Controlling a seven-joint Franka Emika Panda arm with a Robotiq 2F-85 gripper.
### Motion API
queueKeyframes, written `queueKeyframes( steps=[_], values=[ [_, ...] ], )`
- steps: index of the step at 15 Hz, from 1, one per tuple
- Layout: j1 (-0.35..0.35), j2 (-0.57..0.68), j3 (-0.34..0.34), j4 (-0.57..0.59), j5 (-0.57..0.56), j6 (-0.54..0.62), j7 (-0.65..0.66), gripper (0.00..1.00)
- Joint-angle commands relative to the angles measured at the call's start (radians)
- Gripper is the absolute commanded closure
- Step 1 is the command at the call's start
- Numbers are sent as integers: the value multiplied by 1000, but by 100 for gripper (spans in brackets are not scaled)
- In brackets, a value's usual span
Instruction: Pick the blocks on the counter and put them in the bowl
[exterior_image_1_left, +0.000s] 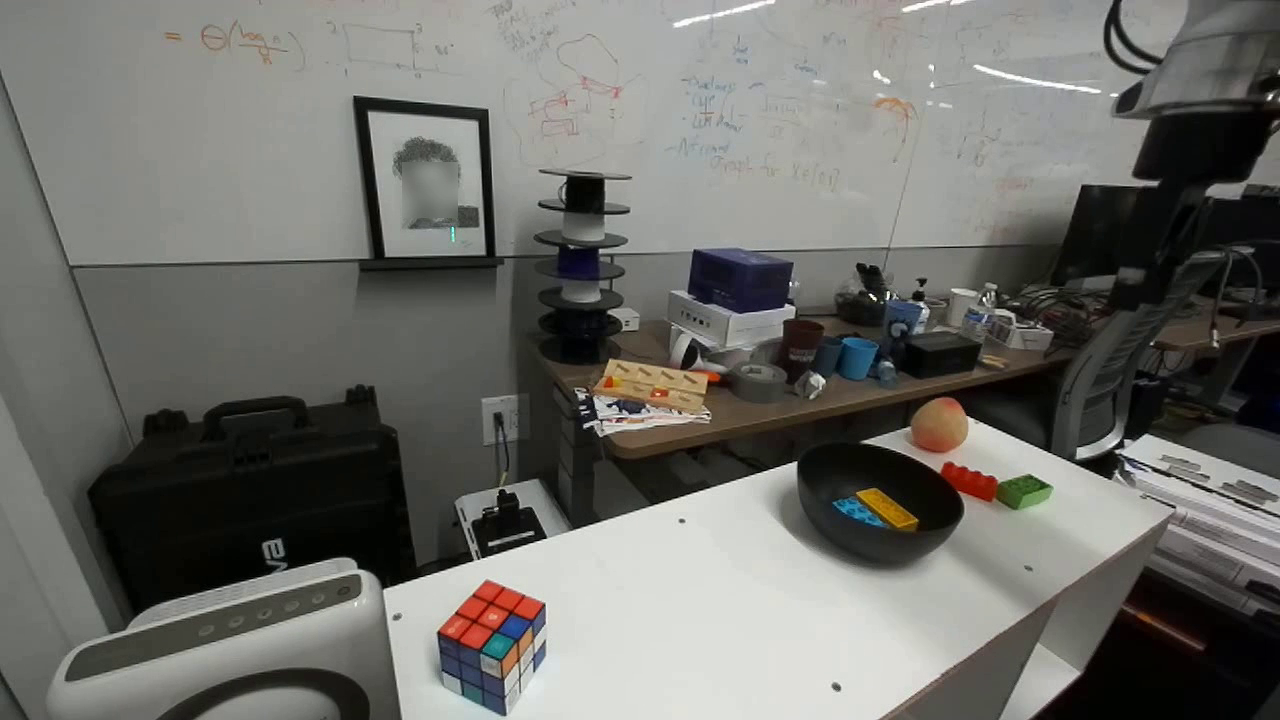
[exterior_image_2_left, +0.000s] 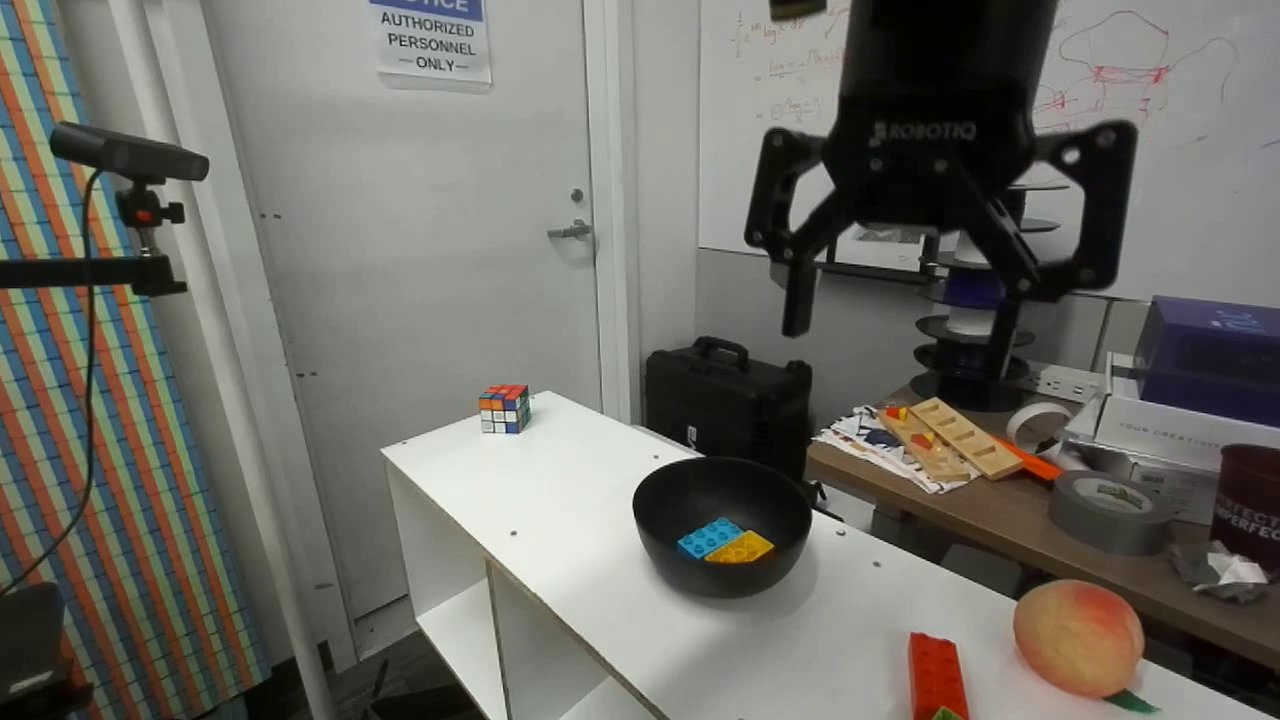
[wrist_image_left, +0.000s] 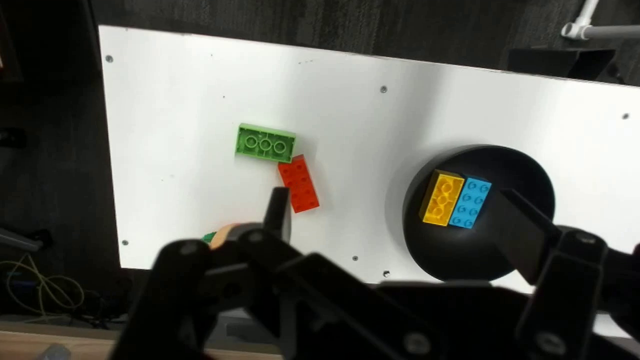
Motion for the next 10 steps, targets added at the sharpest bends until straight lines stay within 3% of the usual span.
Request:
queueKeyframes(
  steps=[1, 10],
  values=[
    [-29, 172, 38, 135, -57, 65, -50, 0],
    [-82, 492, 97, 378, -131, 143, -83, 0]
  ],
)
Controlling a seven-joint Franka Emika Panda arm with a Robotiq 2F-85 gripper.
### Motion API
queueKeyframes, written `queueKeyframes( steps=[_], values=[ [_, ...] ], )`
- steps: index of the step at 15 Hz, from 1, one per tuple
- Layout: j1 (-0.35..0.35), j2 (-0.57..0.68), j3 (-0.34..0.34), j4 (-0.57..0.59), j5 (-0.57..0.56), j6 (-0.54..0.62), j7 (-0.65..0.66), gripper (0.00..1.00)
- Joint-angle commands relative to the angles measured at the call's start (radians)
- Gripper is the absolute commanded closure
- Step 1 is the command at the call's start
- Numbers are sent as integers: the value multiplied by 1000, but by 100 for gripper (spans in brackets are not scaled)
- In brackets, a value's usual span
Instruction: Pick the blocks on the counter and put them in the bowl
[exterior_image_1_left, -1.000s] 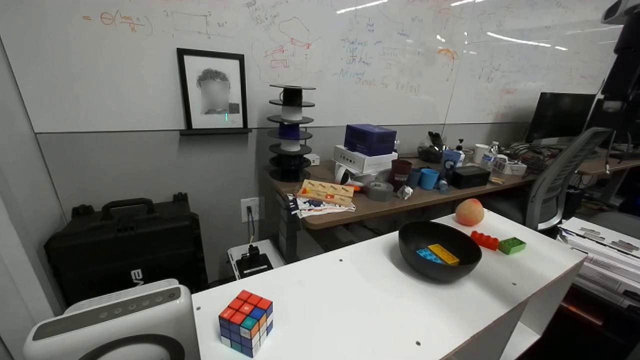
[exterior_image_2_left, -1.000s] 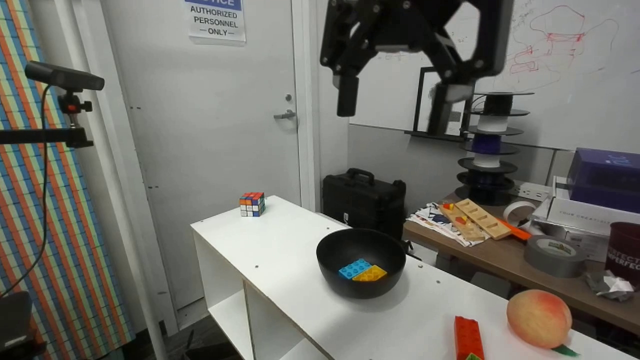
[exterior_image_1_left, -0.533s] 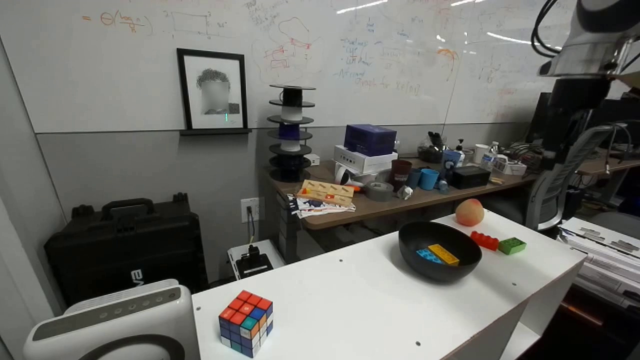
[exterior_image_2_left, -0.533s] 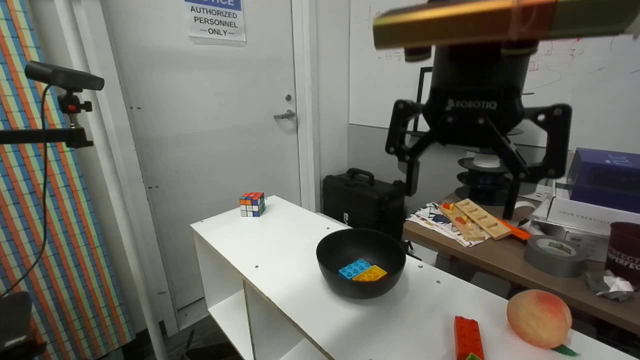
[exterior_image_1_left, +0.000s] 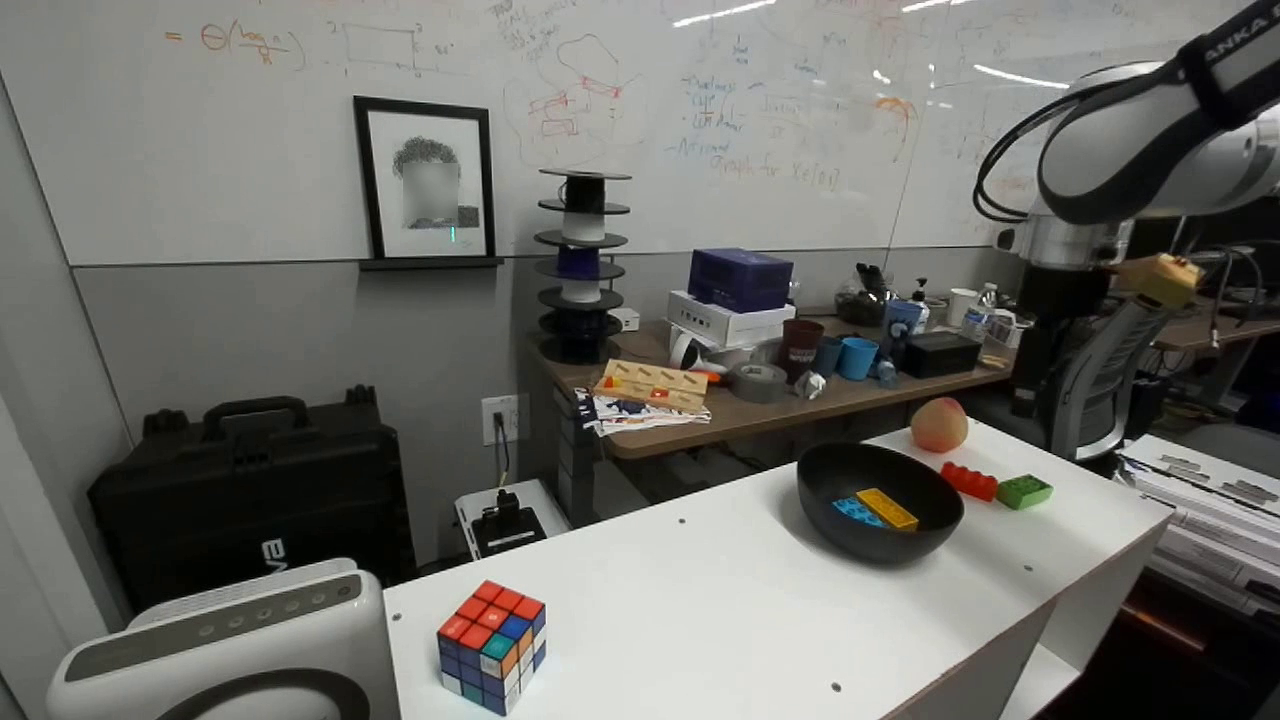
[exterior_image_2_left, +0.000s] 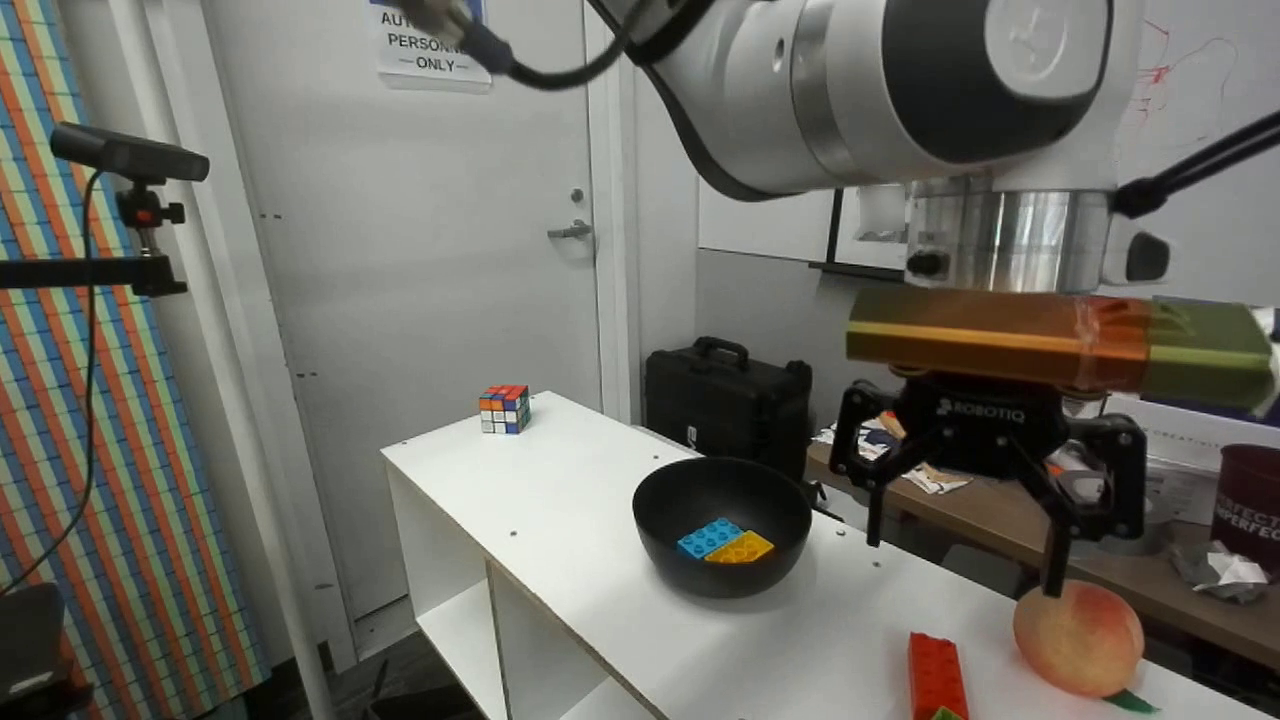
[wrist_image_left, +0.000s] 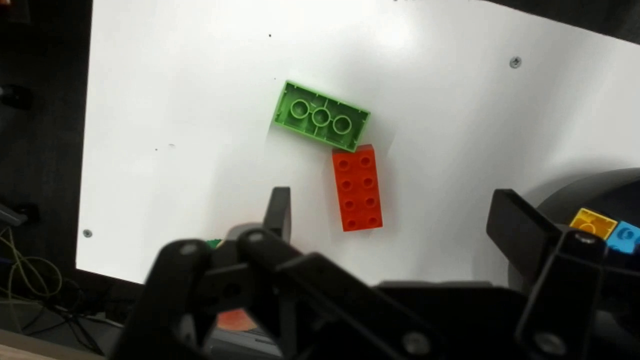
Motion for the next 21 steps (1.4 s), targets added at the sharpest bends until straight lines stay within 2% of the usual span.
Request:
queueKeyframes(
  steps=[1, 11, 16, 17, 18, 21],
  values=[
    [-38, 118, 41, 142, -12, 9, -53, 0],
    [-79, 322, 93, 350, 12, -11, -108, 0],
    [-82, 379, 98, 394, 17, -40, -101, 0],
    [-84, 389, 99, 400, 20, -43, -96, 25],
    [-86, 396, 100, 406, 24, -50, -95, 27],
    [-84, 393, 105, 402, 32, -57, -91, 51]
  ],
)
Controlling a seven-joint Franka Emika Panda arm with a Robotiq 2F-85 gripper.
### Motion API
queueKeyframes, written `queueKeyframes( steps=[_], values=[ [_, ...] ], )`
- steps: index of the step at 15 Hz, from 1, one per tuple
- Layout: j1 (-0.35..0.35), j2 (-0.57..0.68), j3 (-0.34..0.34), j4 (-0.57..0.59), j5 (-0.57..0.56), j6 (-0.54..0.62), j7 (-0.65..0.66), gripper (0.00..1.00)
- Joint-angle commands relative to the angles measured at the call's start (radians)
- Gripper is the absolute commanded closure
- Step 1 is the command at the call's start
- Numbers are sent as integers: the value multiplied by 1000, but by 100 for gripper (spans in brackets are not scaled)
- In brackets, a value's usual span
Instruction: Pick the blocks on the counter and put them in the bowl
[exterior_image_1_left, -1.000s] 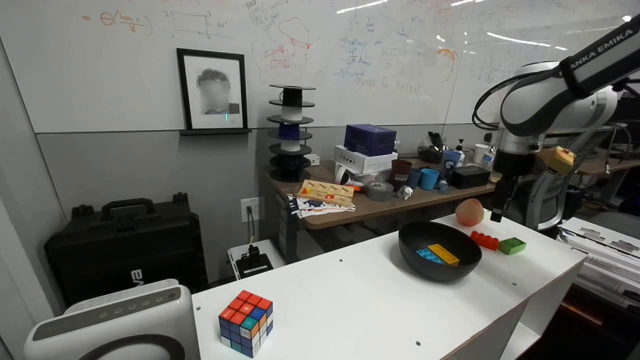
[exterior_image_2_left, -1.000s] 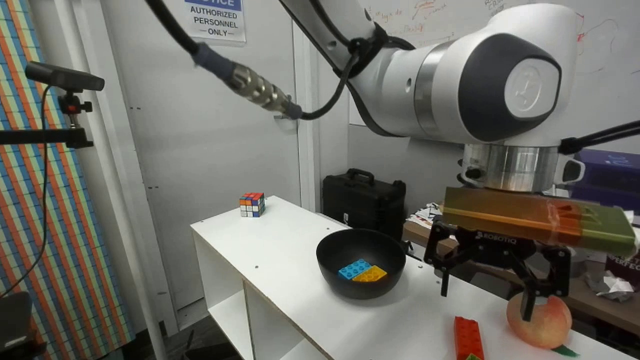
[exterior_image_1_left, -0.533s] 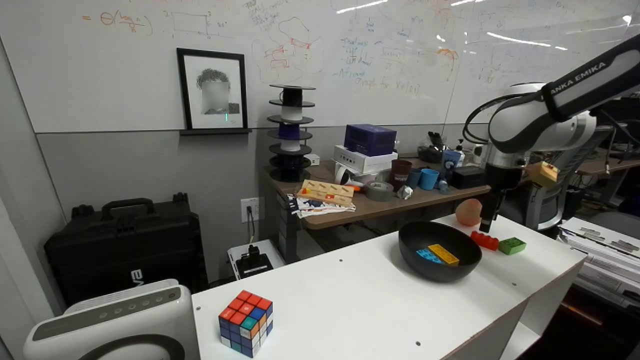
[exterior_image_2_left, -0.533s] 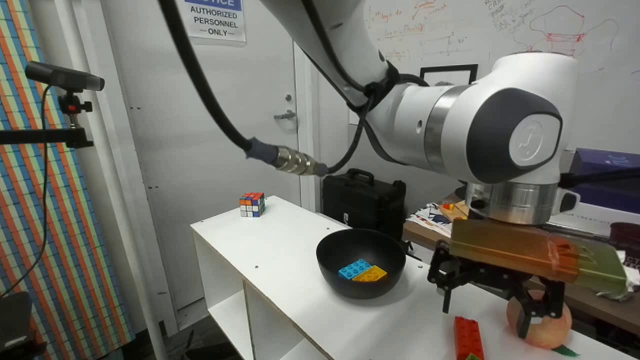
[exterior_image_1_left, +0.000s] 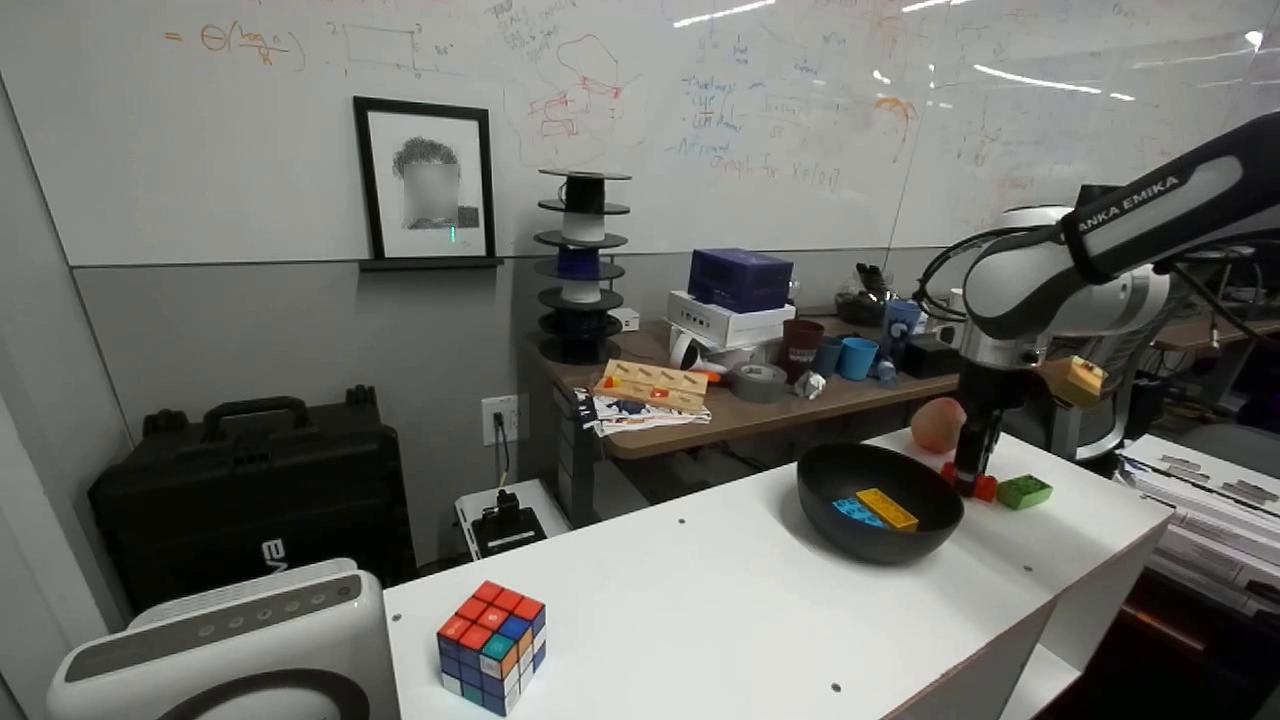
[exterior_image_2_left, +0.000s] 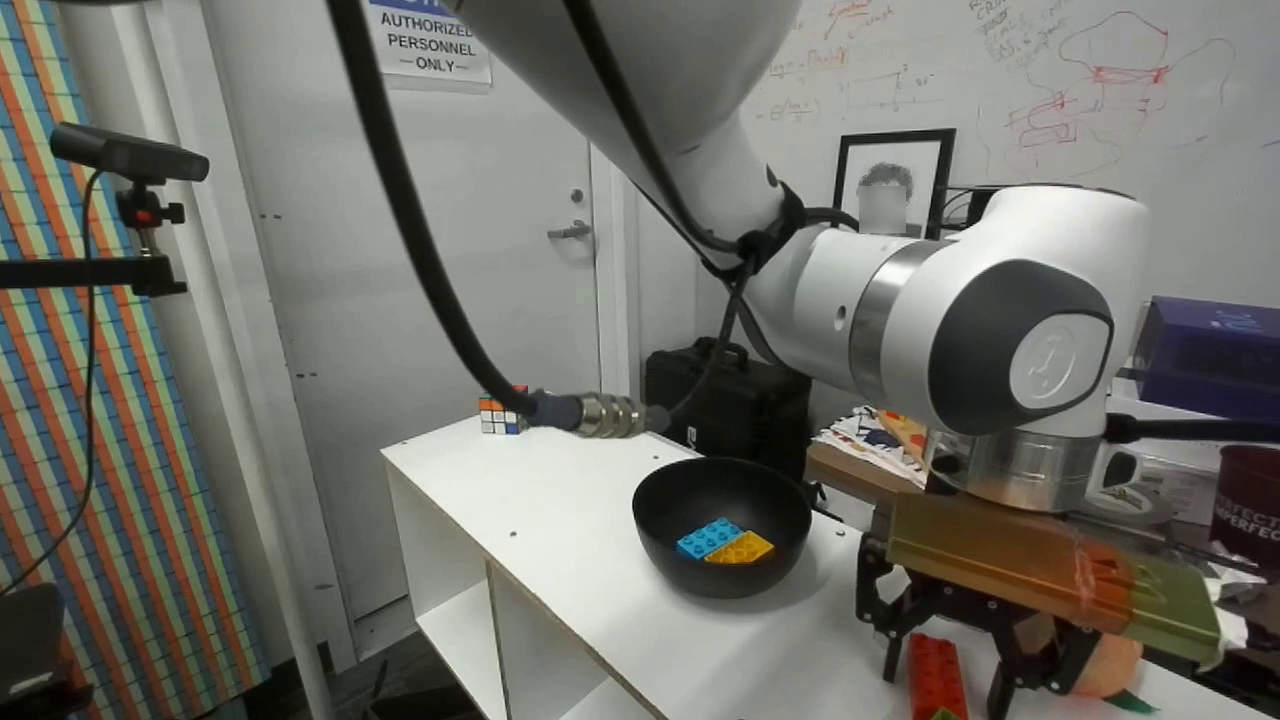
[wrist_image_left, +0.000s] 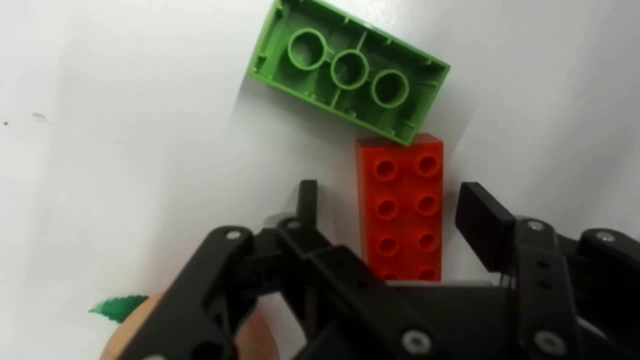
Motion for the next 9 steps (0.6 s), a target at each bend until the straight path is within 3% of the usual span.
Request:
queueKeyframes(
  steps=[1, 5, 9],
  values=[
    [-12, 8, 21, 47, 21, -49, 1, 58],
    [-17, -29, 8, 23, 31, -54, 36, 88],
    [-31, -86, 18, -22, 48, -2, 75, 89]
  ],
)
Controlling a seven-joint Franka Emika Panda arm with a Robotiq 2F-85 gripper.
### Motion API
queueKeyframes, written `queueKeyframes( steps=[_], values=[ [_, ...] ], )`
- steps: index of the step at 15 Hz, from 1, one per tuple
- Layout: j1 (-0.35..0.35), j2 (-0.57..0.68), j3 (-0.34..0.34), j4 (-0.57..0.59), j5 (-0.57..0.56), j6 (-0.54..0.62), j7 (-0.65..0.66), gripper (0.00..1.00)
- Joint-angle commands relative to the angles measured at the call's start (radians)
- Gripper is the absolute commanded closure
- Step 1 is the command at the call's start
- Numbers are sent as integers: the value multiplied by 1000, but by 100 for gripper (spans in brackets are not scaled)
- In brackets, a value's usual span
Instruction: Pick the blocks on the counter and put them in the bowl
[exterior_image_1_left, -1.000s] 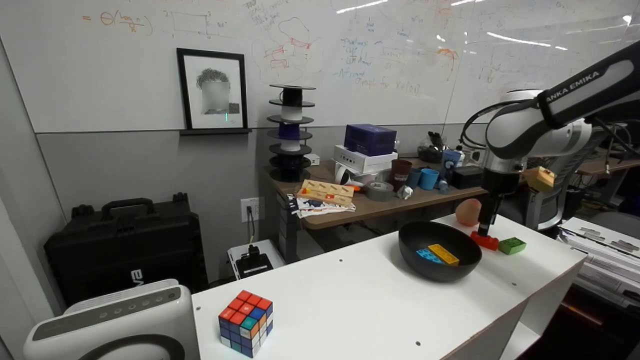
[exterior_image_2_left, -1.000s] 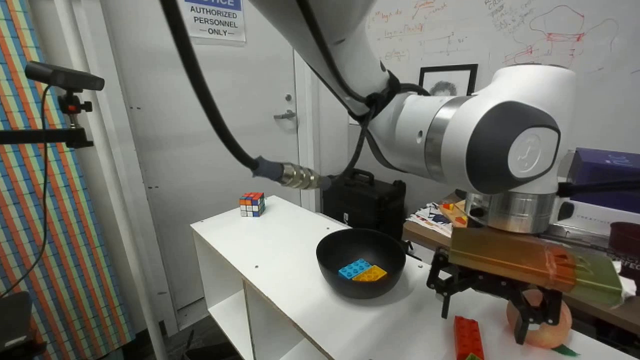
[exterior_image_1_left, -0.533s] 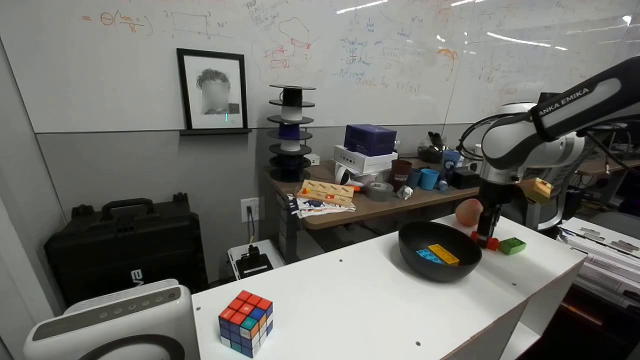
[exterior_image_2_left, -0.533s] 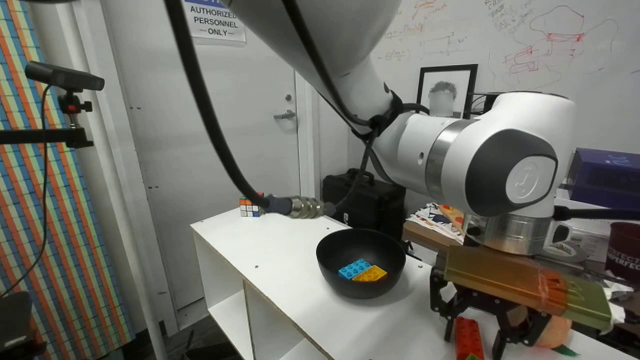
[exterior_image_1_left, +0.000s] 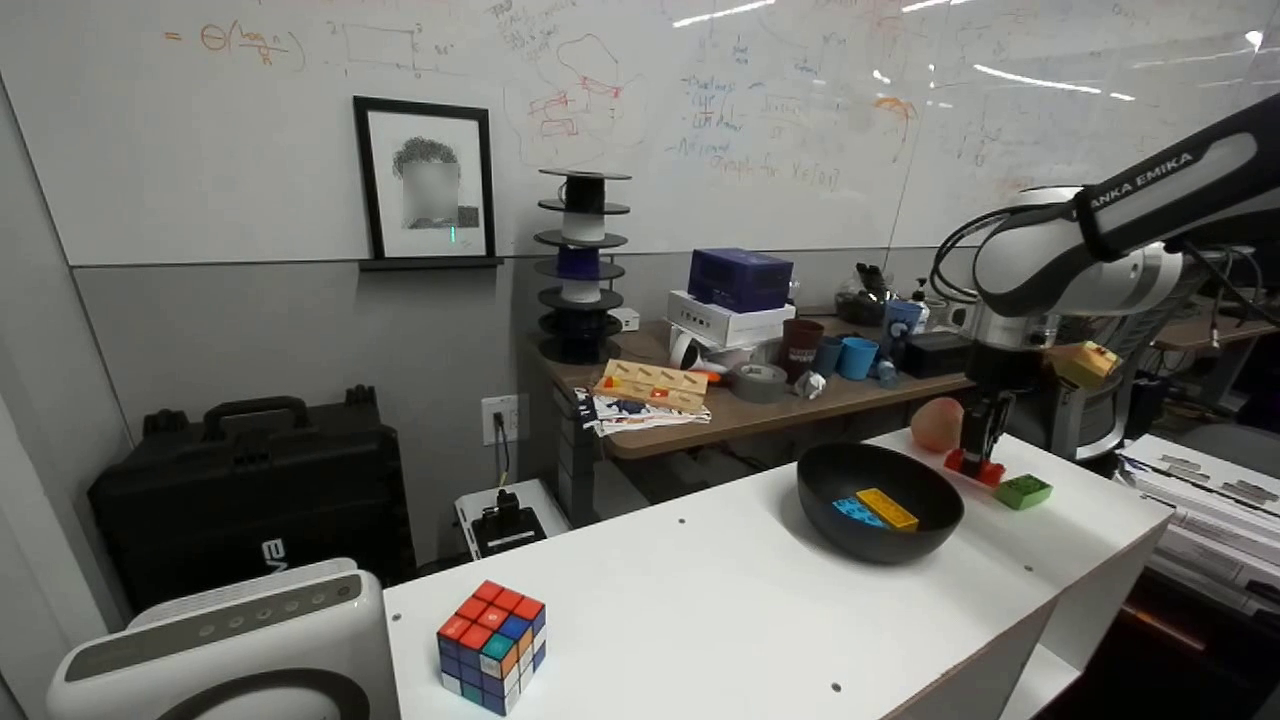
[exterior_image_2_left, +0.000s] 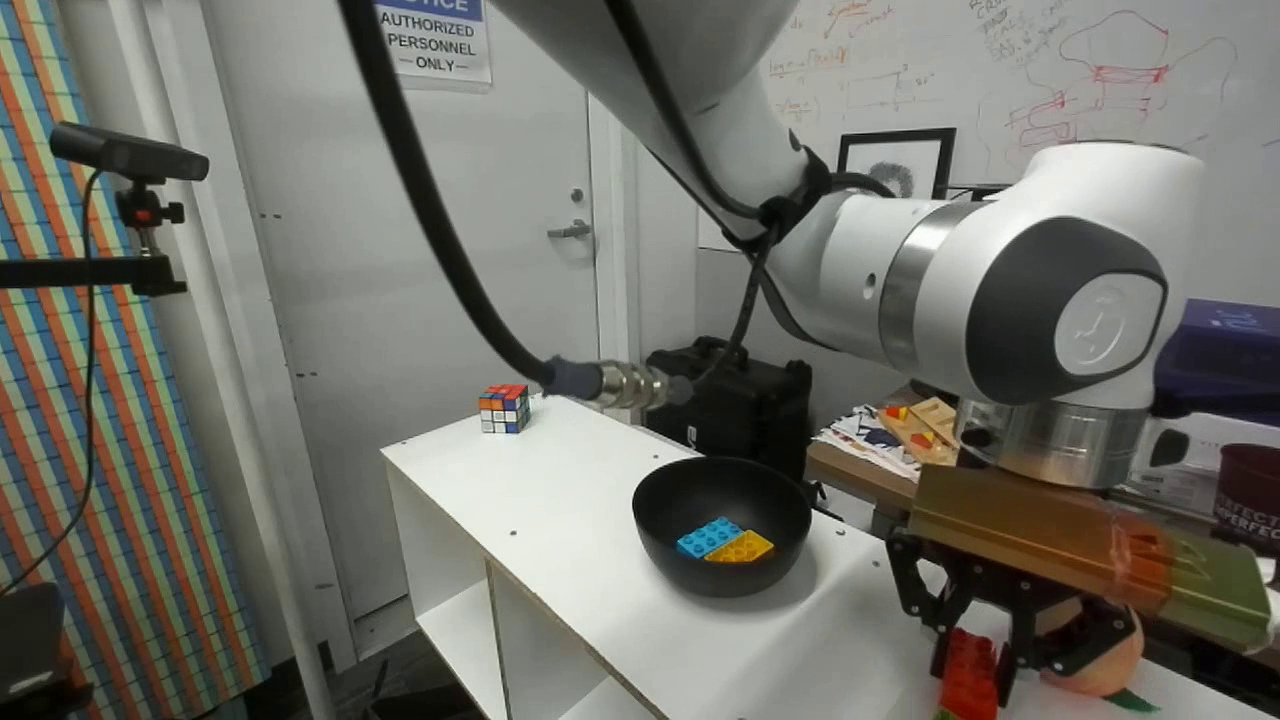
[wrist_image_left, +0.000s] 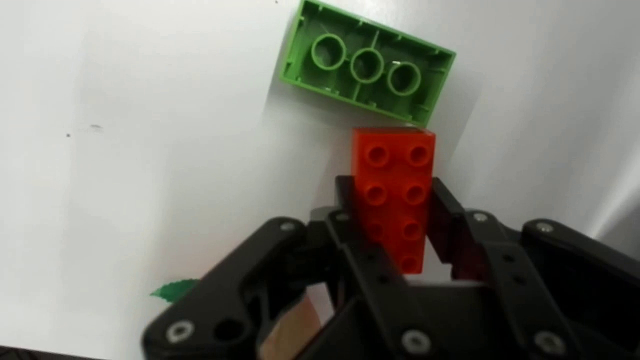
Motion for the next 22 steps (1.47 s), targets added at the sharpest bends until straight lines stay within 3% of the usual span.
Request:
queueKeyframes(
  steps=[1, 6, 11, 19, 20, 22],
  values=[
    [-8, -92, 24, -64, 38, 47, 37, 89],
    [39, -184, 69, -147, 69, 50, 88, 89],
    [91, -193, 94, -224, 71, 36, 113, 89],
    [129, -277, 151, -356, 76, 87, 90, 88],
    [130, -297, 161, -376, 75, 94, 74, 39],
    [129, -340, 180, -416, 85, 112, 58, 32]
  ],
)
